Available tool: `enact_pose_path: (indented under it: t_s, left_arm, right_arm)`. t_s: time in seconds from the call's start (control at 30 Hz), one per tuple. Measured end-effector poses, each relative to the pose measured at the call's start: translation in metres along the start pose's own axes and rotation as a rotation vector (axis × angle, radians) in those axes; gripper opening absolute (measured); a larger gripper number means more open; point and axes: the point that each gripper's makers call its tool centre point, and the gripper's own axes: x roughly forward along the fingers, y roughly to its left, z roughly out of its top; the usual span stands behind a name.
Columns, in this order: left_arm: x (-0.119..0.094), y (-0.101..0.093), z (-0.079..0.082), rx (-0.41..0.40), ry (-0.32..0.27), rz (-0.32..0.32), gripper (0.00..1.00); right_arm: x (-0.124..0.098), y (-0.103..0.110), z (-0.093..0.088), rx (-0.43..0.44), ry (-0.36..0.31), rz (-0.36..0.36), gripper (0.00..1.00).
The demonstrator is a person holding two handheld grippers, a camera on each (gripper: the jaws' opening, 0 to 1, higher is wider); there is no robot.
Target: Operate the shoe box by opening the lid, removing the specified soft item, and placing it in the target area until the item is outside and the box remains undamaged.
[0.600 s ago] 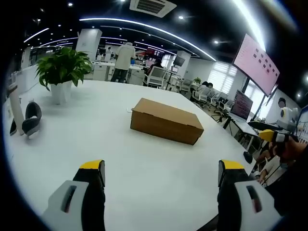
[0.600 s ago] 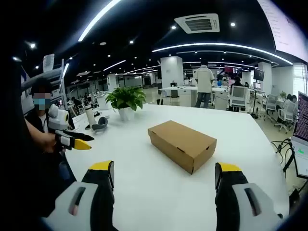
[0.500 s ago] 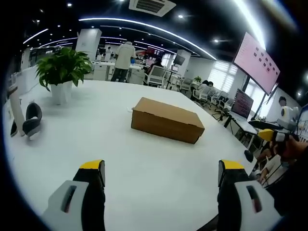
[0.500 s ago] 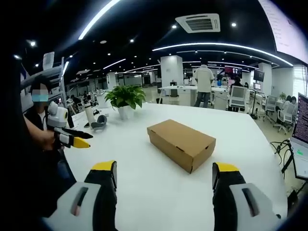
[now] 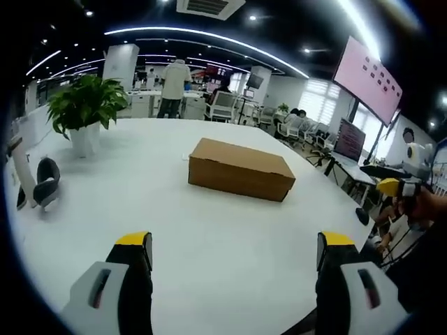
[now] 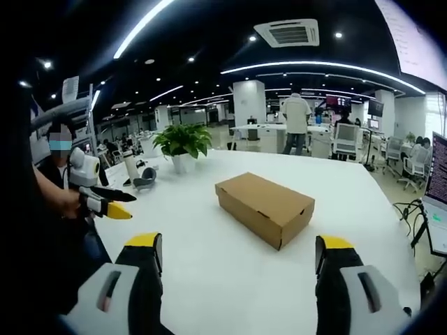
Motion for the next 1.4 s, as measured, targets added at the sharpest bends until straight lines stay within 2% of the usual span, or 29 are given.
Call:
enact_pose_path:
  t_s: [0.3,0.6,0.73,0.83,1.13,1.23,1.4]
  left_arm:
    - [0.003,0.006,0.005,-0.037,-0.015,0.009,0.99]
    - [0.007,0.013,0.009,-0.016,0.004,0.037,0.99]
    - [0.01,0.013,0.015,-0.029,-0.001,0.024,0.99]
    - [0.012,0.013,0.021,-0.022,-0.007,0.014,0.99]
    - [0.021,0.021,0.038,-0.017,-0.026,0.015,0.99]
    - [0.023,0.024,0.039,-0.04,-0.033,0.029,0.99]
    - [0.028,0.022,0.045,-0.024,-0.051,0.042,0.99]
  right_arm:
    - [0.004,-0.004,0.004,0.018,-0.003,-0.02,0.83]
    - [0.009,-0.008,0.008,-0.022,-0.003,-0.05,0.87]
    - [0.012,-0.01,0.011,-0.064,-0.011,-0.054,0.92]
    - [0.013,-0.012,0.015,-0.073,-0.013,-0.057,0.92]
    - [0.021,-0.019,0.025,-0.046,-0.024,-0.049,0.87]
    - [0.024,-0.02,0.031,-0.022,-0.057,-0.034,0.87]
    - [0.028,-0.032,0.035,-0.001,-0.082,-0.048,0.88]
